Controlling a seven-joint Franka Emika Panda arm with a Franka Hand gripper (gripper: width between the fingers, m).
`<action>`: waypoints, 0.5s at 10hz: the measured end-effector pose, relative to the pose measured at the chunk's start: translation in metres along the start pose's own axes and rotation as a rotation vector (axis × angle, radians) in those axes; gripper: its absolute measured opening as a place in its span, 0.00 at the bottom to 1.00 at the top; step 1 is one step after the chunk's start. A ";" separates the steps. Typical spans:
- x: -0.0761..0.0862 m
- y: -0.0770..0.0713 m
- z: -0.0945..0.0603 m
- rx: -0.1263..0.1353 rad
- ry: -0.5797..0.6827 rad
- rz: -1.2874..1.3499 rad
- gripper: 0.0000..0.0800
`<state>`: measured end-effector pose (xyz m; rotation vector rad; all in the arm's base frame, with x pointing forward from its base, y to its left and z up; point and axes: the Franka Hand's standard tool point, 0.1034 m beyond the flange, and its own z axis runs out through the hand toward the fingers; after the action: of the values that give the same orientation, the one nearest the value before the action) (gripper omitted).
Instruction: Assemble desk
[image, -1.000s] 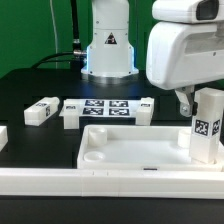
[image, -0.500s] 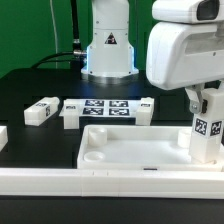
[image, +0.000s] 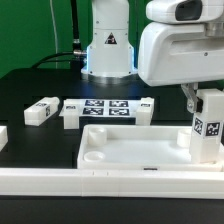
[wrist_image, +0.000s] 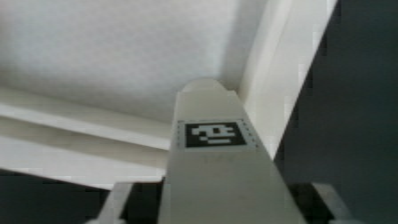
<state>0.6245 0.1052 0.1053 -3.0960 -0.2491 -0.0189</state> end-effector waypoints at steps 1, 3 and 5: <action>0.000 0.000 0.000 0.000 0.002 0.082 0.36; 0.000 -0.001 0.000 0.002 0.000 0.364 0.36; 0.000 0.000 0.000 0.015 -0.002 0.536 0.36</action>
Offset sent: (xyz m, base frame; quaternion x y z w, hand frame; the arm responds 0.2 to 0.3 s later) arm -0.0092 0.0040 -0.0046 0.0096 -0.0235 0.2268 0.9736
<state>0.6242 0.1050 0.1049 -3.0353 0.5760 0.0019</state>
